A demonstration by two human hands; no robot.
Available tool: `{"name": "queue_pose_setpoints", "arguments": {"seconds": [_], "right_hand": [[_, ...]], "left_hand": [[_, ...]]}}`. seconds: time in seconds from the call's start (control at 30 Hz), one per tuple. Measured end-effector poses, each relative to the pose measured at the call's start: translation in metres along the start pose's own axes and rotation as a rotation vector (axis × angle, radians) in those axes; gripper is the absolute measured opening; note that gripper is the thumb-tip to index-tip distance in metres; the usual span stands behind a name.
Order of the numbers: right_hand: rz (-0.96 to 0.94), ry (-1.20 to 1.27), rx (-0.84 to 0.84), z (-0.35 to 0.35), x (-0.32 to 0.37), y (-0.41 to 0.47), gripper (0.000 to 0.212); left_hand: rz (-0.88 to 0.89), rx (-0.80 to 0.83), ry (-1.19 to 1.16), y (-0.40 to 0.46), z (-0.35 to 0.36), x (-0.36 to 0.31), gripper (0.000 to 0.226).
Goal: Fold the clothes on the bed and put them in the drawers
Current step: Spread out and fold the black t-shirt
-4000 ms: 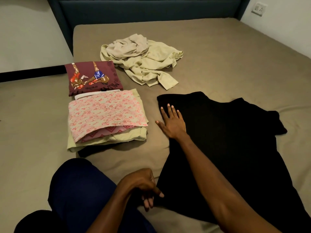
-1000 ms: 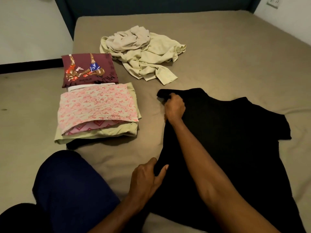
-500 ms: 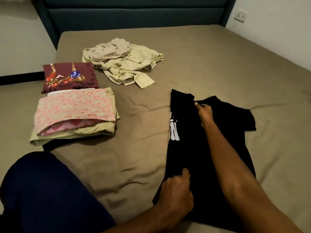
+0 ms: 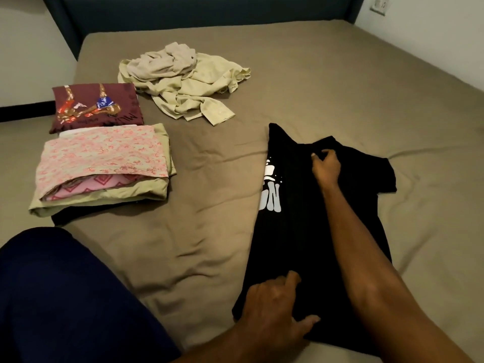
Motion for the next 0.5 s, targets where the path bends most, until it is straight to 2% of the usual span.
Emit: {"name": "queue_pose_setpoints", "arguments": {"seconds": [0.1,0.13,0.2,0.27,0.3,0.37,0.43,0.5], "right_hand": [[-0.105,-0.336,-0.175,-0.019,0.021,-0.03,0.064],[-0.156,-0.396,-0.224,-0.025,0.028,-0.047,0.066],[-0.298,-0.417,-0.212,-0.026,0.036,-0.091,0.066],[-0.397,-0.466,-0.084,-0.014,0.033,-0.132,0.068],[-0.39,-0.498,-0.01,-0.008,0.026,-0.148,0.068],[-0.316,-0.516,0.027,-0.006,0.005,-0.161,0.059],[-0.201,-0.419,-0.063,-0.022,-0.017,-0.164,0.043],[-0.083,-0.285,-0.135,-0.042,-0.036,-0.165,0.033]], "left_hand": [[0.082,-0.331,-0.014,-0.016,-0.021,0.018,0.06],[0.074,-0.374,-0.028,-0.023,-0.027,0.029,0.06],[0.005,-0.306,-0.033,-0.032,-0.035,0.059,0.07],[-0.033,-0.157,-0.082,-0.041,-0.029,0.087,0.077],[-0.001,-0.098,-0.105,-0.046,-0.024,0.094,0.072],[0.107,-0.046,-0.136,-0.052,-0.013,0.096,0.05],[0.181,-0.06,-0.157,-0.058,-0.011,0.091,0.033],[0.186,-0.077,-0.169,-0.063,-0.014,0.09,0.025]]}}
Point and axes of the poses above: each hand's wrist, its own y-axis towards the middle knuckle, its own z-axis out of the palm, x = y × z, the point moved 5 cm from there along y, towards the middle knuckle, and after that the axes turned 1 degree about -y, right-handed, at the moved point
